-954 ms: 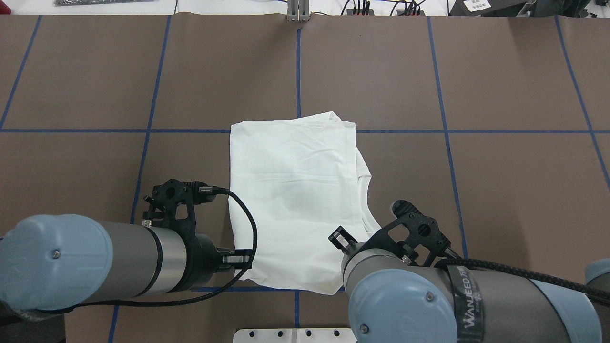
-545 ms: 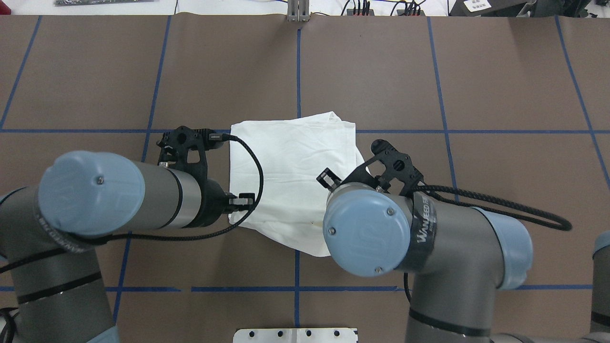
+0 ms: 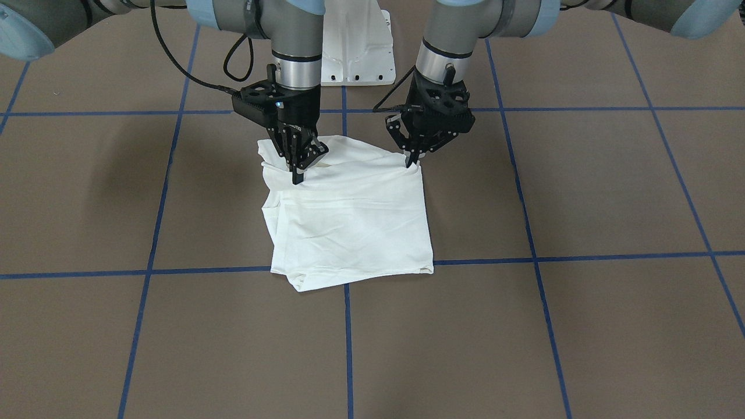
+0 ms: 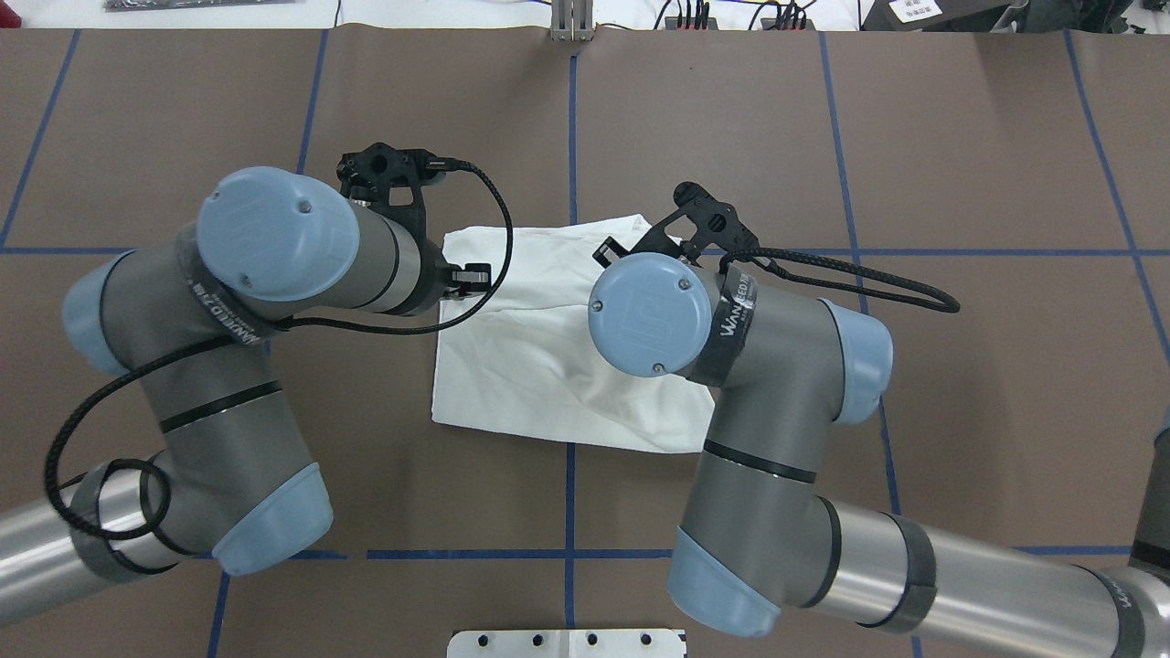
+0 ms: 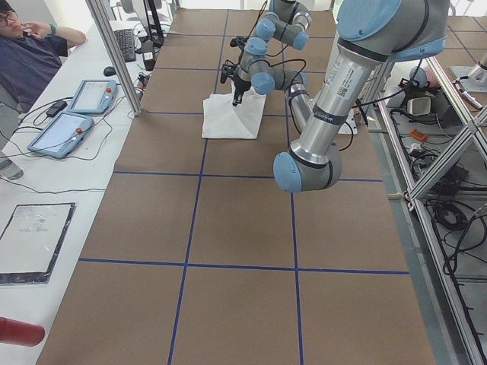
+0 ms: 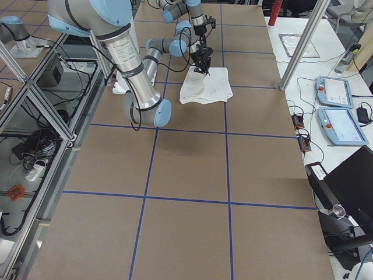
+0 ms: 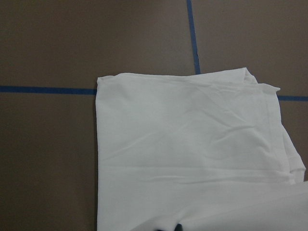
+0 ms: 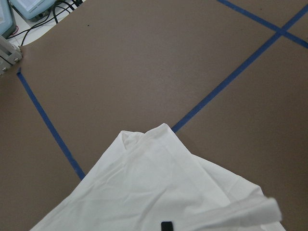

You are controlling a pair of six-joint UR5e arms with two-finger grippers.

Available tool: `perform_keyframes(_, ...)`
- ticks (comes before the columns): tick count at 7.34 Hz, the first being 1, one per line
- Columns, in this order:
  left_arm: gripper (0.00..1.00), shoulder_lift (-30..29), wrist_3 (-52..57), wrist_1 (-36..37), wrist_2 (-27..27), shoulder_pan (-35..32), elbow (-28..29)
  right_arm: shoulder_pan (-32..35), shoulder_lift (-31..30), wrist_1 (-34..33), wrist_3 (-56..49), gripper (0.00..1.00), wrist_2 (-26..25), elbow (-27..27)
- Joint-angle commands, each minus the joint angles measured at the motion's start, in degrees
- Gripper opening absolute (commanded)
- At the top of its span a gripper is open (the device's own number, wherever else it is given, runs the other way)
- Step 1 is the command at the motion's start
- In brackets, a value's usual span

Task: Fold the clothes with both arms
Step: 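Lift the near edge with both grippers and fold it toward the far end, then lay the folded edge onto the far end with both grippers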

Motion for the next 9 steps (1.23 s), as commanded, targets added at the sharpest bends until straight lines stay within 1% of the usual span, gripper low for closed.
perform_keyframes(1,0.00,-2.31,2.69,-8.55,0.11,-2.24,11.05,2.04,4.21,5.74,-1.24,0.00,0.13,-10.84)
perform_keyframes(2,0.00,-2.92,3.49,-9.81,0.11,-3.38,13.61,2.66,4.66,8.64,-2.98,0.00,0.13,-13.84)
perform_keyframes(4,0.00,-5.81,4.38,-10.52,0.11,-4.19,19.06,4.07,5.97,10.25,-4.84,0.00,0.22,-17.28)
perform_keyframes(5,0.00,-6.09,4.38,-13.05,0.11,-4.27,21.35,4.42,8.50,10.34,-4.93,0.00,0.39,-21.13)
perform_keyframes(6,0.00,-6.26,5.25,-15.16,0.20,-4.62,23.64,4.60,9.40,11.99,-5.02,0.00,0.48,-23.69)
perform_keyframes(7,0.00,-6.61,6.74,-16.66,0.11,-5.15,25.66,4.68,9.41,15.14,-6.67,0.00,0.40,-26.24)
perform_keyframes(8,0.99,-6.36,7.19,-18.16,0.02,-6.02,25.42,5.21,9.58,16.05,-12.09,0.97,0.74,-26.62)
perform_keyframes(9,1.00,-6.09,9.63,-18.43,-0.41,-6.73,24.37,7.13,10.72,15.79,-13.79,1.00,5.62,-26.36)
